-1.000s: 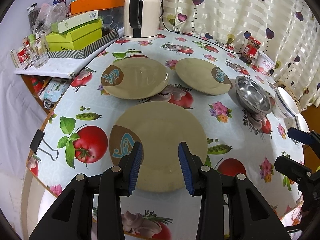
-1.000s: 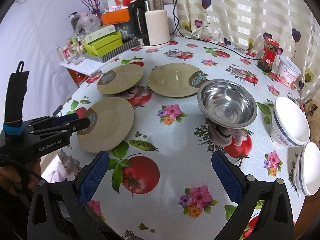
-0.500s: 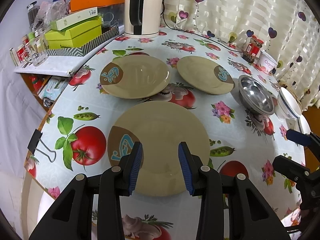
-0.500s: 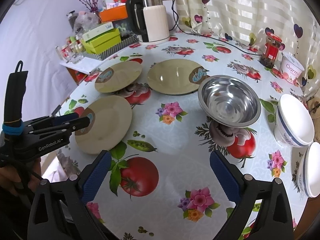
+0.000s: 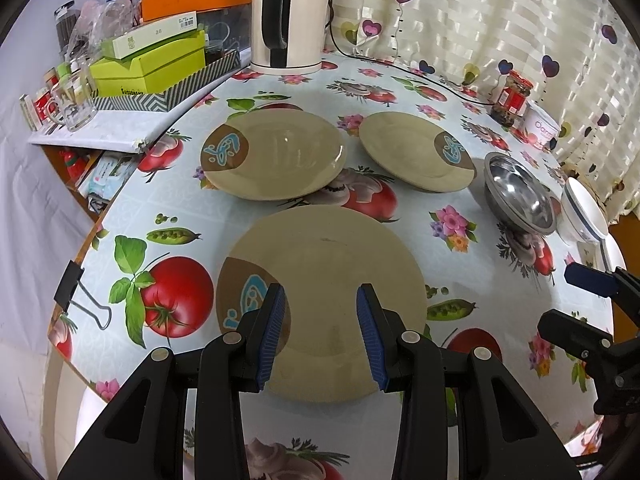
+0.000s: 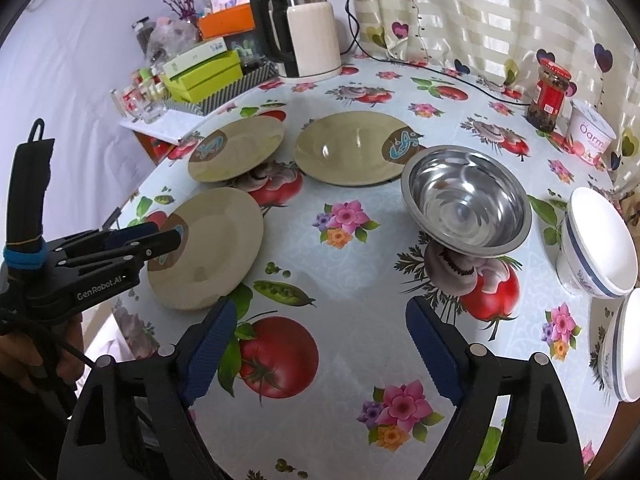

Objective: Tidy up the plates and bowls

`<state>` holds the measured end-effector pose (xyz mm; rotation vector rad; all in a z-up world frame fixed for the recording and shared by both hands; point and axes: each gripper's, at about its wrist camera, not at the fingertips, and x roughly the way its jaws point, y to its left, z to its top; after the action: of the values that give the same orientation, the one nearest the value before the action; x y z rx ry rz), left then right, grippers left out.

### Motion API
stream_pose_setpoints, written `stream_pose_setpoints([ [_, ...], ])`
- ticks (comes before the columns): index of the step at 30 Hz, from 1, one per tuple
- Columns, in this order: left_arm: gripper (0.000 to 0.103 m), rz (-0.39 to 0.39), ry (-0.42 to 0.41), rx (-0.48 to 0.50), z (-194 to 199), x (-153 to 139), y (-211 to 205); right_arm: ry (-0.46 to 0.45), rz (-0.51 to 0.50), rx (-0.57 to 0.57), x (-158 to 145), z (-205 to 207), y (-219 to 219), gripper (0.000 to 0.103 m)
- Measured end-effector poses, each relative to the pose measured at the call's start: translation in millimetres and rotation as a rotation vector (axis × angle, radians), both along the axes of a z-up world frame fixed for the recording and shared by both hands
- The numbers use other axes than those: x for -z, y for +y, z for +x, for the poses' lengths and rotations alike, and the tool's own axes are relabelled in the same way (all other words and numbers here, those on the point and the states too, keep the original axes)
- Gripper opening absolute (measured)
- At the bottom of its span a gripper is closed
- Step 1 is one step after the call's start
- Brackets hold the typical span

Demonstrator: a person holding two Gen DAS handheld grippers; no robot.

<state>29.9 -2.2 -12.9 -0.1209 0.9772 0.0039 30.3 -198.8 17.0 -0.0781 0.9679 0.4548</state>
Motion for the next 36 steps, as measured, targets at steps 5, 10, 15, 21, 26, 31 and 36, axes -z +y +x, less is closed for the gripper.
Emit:
stream_pose_setpoints([
  [5,0.039,-0.005,0.003,-0.007,3,1,3,0.007,0.000,-0.011,-1,4,3,0.087],
  [10,0.039,-0.014,0.009,-0.023,7,5,9,0.019,0.001,-0.028,-1,11,8,0.086],
  [15,0.039,-0.023,0.006,-0.036,10,5,16,0.025,0.001,-0.055,-1,20,17,0.080],
  [21,0.039,-0.039,0.003,-0.059,12,5,26,0.035,0.005,-0.080,-1,31,31,0.080],
  [26,0.039,-0.063,-0.009,-0.077,17,5,39,0.040,0.007,-0.104,-1,42,43,0.078],
  [31,0.039,-0.089,-0.022,-0.098,22,5,52,0.053,0.012,-0.133,0,55,57,0.068],
  [36,0.039,-0.110,-0.029,-0.120,31,7,65,0.057,0.013,-0.156,0,68,72,0.065],
])
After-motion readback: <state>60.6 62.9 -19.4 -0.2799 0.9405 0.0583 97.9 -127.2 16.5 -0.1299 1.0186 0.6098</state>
